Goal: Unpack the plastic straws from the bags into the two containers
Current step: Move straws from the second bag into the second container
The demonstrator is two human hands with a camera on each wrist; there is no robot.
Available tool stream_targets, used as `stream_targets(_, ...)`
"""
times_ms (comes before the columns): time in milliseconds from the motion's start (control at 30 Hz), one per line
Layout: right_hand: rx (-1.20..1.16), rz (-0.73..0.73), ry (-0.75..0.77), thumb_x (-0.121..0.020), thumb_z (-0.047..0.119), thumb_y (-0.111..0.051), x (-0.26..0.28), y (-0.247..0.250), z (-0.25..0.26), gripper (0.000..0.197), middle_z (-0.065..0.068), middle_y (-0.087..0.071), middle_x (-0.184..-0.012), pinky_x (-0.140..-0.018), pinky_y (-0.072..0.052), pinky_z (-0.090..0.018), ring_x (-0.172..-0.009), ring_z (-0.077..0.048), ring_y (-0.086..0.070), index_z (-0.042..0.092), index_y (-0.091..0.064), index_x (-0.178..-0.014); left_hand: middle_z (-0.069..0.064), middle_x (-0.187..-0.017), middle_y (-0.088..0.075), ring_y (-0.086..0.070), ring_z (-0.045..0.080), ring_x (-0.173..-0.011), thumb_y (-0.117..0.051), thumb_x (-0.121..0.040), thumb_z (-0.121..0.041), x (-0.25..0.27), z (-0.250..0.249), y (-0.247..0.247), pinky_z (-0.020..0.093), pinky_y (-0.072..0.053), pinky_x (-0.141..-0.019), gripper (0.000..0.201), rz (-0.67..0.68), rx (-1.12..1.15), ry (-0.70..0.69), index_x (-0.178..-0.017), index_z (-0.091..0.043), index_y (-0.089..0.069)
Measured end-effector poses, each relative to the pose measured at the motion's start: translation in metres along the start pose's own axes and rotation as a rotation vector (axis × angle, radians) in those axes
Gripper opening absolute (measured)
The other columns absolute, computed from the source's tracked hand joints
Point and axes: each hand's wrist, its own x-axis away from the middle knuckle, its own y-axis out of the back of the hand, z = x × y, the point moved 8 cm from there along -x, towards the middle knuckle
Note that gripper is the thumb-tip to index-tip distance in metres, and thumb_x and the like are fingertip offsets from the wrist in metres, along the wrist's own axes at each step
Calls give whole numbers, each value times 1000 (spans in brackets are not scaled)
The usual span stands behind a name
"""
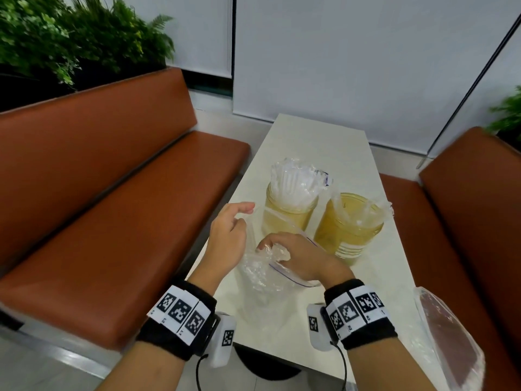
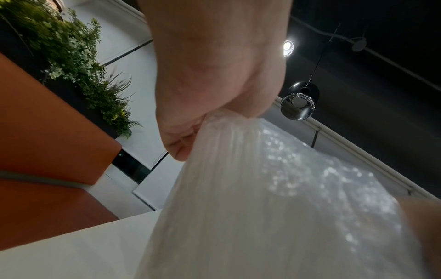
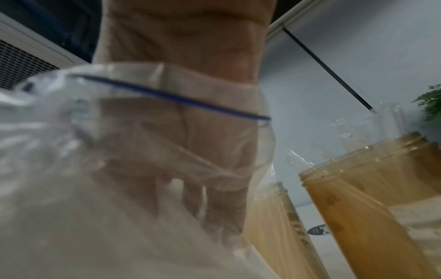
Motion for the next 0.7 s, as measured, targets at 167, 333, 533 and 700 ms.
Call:
stream_targets(167,-131,-104,-46,-102,33,-55,-3,5,-5,32,4,-59,-131,-107,-42,-38,-122,-17,-54,23,-51,-131,-11,-124,-64,-57,-10,-109,-41,-97,4,-1,0,1,11,-43,-93,43,-10,28,21,-124,-19,-66)
stream_targets(333,-313,-385,87,-103,28,-50,4,34,21,10,7,-66,-109,-97,-49,-34,-107,-12,-61,25,-54,-112,-13,-125,-64,-58,-14,-102,-43,-99,-2,-4,1,-1,8,-43,-84,40,-5,23,36,-126,-21,-66)
stream_targets(533,-421,-638,206,-106,23,-46,8,78,56,16,-1,-64,-99,-79,-51,-20,-90,-11,-63,9,-50,-113,-11,-125,-64,-58,-3,-113,-43,-99,-2,-4,1,0,15,-42,-90,39,-1,29,46,-125,-20,-66)
stream_targets(700,-507,-762,288,-107,19,-44,17,139,83,16,-5,-63,-99,-83,-49,-12,-92,-15,-64,5,-47,-114,-10,-126,-63,-58,0,-89,-44,-99,-1,-8,5,5,8,-47,-77,38,-9,13,45,-126,-18,-65)
